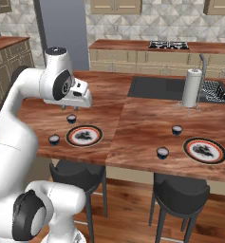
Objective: Place two yogurt containers on each plate.
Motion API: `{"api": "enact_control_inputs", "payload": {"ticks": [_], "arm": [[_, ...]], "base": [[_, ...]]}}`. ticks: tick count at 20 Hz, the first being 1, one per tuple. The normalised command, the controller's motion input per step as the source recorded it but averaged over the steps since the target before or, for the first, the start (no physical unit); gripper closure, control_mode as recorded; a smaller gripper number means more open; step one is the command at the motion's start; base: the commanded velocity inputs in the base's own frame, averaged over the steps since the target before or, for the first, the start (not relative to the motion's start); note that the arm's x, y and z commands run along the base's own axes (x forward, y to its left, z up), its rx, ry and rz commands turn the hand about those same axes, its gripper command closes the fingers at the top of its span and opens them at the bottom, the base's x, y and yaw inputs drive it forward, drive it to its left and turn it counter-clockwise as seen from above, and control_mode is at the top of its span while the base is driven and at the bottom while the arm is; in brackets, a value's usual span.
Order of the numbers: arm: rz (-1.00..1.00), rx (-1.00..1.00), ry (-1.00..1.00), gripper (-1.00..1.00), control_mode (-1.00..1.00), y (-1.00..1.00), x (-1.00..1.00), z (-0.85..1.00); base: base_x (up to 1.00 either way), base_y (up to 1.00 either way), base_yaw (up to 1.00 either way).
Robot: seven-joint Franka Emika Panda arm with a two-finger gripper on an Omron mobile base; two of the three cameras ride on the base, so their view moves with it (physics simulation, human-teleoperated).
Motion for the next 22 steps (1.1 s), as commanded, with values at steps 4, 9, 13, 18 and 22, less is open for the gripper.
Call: {"api": "enact_control_inputs", "payload": {"ticks": [4,9,13,18,22], "arm": [[0.10,-0.04,0.02,-1.00,-1.00,0.06,-0.24,-0.06],[0.11,0.00,0.00,-1.00,-1.00,0.81,-0.23,-0.38],[0.02,0.00,0.02,-1.00,-1.00,0.91,0.07,-0.55],[0.06,0.00,0.02,-1.00,-1.00,0.61,0.02,-0.64],[0.02,0.00,0.00,-1.00,-1.00,0.48,0.29,-0.74]], "base": [[0.00,0.00,0.00],[0.00,0.00,0.00],[0.00,0.00,0.00],[0.00,0.00,0.00],[0.00,0.00,0.00]]}}
